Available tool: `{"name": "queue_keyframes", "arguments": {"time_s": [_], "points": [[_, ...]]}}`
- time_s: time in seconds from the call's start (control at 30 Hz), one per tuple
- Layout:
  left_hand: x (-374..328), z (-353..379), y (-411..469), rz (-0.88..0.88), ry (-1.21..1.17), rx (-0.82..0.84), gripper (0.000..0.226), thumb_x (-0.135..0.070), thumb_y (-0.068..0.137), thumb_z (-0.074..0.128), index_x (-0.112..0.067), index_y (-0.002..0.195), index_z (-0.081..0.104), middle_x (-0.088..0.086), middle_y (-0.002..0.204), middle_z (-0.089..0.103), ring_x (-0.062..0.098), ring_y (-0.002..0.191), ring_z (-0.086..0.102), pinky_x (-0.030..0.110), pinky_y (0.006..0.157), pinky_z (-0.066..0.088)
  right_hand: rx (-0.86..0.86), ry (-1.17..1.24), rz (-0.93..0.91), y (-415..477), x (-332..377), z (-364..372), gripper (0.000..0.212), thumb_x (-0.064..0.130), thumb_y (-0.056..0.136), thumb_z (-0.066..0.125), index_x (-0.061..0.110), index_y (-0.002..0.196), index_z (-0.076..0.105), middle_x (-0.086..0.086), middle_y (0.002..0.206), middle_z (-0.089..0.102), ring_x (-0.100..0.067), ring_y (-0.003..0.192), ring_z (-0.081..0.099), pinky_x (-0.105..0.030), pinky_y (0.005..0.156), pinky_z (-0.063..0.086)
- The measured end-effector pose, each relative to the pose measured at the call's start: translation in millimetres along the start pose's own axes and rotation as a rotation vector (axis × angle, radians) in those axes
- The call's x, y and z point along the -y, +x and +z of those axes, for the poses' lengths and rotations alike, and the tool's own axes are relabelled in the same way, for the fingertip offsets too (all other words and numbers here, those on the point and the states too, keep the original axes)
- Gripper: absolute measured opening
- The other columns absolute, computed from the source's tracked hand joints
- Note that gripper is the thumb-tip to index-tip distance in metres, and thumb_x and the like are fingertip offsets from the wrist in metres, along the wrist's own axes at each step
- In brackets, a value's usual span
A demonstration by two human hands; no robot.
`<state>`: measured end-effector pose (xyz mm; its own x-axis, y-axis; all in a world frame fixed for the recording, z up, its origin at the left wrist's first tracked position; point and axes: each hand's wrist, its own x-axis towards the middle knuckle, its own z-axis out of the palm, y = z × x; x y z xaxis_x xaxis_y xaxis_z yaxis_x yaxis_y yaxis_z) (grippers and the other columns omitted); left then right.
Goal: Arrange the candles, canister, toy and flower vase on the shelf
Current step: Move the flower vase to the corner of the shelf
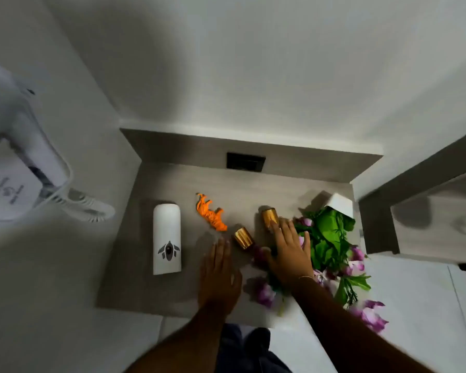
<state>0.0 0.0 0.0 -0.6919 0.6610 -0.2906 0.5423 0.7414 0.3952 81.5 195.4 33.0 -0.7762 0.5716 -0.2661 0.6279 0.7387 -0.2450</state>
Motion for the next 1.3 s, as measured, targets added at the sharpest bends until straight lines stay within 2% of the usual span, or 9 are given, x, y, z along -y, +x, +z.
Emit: {"name": "queue_keyframes", "arguments": {"time_s": [0.13, 0.23, 0.37, 0.6, 0.77, 0.93, 1.07, 1.17, 1.3], "points": [[10, 8, 12, 0.007, 0.036, -0.033, 0.078, -0.038, 0.096, 0.048, -0.008, 0.167, 0.038, 0.014, 0.175, 0.035, 0.033, 0.162, 0.035, 0.046, 0.131, 0.015, -0.001, -0.003, 0.027, 1, 4, 13, 0.077, 0.052, 0.103, 0.048, 0.026, 0.169, 0.017, -0.001, 0.178, 0.011, -0.021, 0.165, 0.004, -0.060, 0.130, -0.002], [14, 18, 22, 0.047, 0.034, 0.024, 0.077, -0.041, 0.097, 0.040, -0.005, 0.165, 0.040, 0.016, 0.174, 0.035, 0.035, 0.161, 0.034, 0.053, 0.131, 0.025, -0.036, 0.028, 0.056, 0, 9, 12, 0.075, 0.052, 0.103, 0.046, 0.027, 0.167, 0.018, -0.001, 0.178, 0.015, -0.019, 0.165, 0.005, -0.059, 0.130, -0.004], [18, 25, 35, 0.075, 0.113, 0.034, 0.075, -0.042, 0.096, 0.040, -0.001, 0.158, 0.051, 0.022, 0.166, 0.048, 0.041, 0.153, 0.047, 0.063, 0.121, 0.042, -0.172, 0.017, 0.115, 3, -3, -6, 0.063, 0.053, 0.102, 0.054, 0.028, 0.158, 0.041, -0.001, 0.173, 0.029, -0.020, 0.164, 0.016, -0.056, 0.127, -0.009], [20, 38, 36, 0.082, 0.161, 0.008, 0.076, -0.043, 0.098, 0.037, -0.003, 0.163, 0.044, 0.023, 0.170, 0.041, 0.041, 0.158, 0.039, 0.056, 0.125, 0.021, -0.118, -0.079, -0.032, 20, -31, -23, 0.055, 0.054, 0.100, 0.052, 0.026, 0.147, 0.053, -0.007, 0.169, 0.038, -0.026, 0.162, 0.024, -0.059, 0.129, -0.002], [21, 36, 35, 0.093, 0.147, -0.017, 0.076, -0.044, 0.100, 0.037, -0.005, 0.166, 0.038, 0.019, 0.174, 0.035, 0.037, 0.162, 0.031, 0.053, 0.127, 0.017, -0.143, 0.008, 0.042, 33, -40, -29, 0.052, 0.047, 0.101, 0.057, 0.026, 0.148, 0.054, -0.007, 0.168, 0.039, -0.026, 0.161, 0.025, -0.060, 0.128, -0.003], [23, 41, 34, 0.068, 0.165, 0.008, 0.077, -0.045, 0.101, 0.032, -0.008, 0.169, 0.031, 0.017, 0.177, 0.029, 0.033, 0.164, 0.026, 0.053, 0.131, 0.015, -0.361, 0.149, 0.367, 56, -127, -79, 0.040, 0.036, 0.096, 0.057, 0.026, 0.134, 0.063, -0.010, 0.144, 0.059, -0.033, 0.139, 0.052, -0.061, 0.118, 0.031], [22, 42, 35, 0.043, 0.191, 0.016, 0.076, -0.044, 0.101, 0.030, -0.007, 0.168, 0.033, 0.018, 0.175, 0.032, 0.035, 0.163, 0.032, 0.058, 0.130, 0.025, -0.069, 0.288, 0.440, 64, -200, -98, 0.052, 0.034, 0.099, 0.064, 0.023, 0.147, 0.047, -0.009, 0.102, 0.069, -0.043, 0.105, 0.071, -0.048, 0.093, 0.054], [21, 41, 34, 0.044, 0.192, 0.018, 0.076, -0.044, 0.102, 0.031, -0.007, 0.168, 0.032, 0.018, 0.176, 0.030, 0.035, 0.163, 0.030, 0.058, 0.131, 0.025, 0.114, 0.315, 0.344, 62, -222, -92, 0.055, 0.044, 0.104, 0.056, 0.045, 0.155, 0.036, -0.006, 0.103, 0.074, -0.036, 0.090, 0.075, -0.050, 0.098, 0.058], [19, 38, 34, 0.043, 0.199, 0.034, 0.076, -0.046, 0.103, 0.030, -0.008, 0.169, 0.029, 0.018, 0.177, 0.028, 0.035, 0.164, 0.027, 0.059, 0.131, 0.026, 0.114, 0.314, 0.205, 63, -224, -81, 0.069, 0.048, 0.100, 0.064, 0.063, 0.155, 0.024, 0.000, 0.102, 0.072, -0.021, 0.082, 0.073, -0.038, 0.094, 0.055]]}}
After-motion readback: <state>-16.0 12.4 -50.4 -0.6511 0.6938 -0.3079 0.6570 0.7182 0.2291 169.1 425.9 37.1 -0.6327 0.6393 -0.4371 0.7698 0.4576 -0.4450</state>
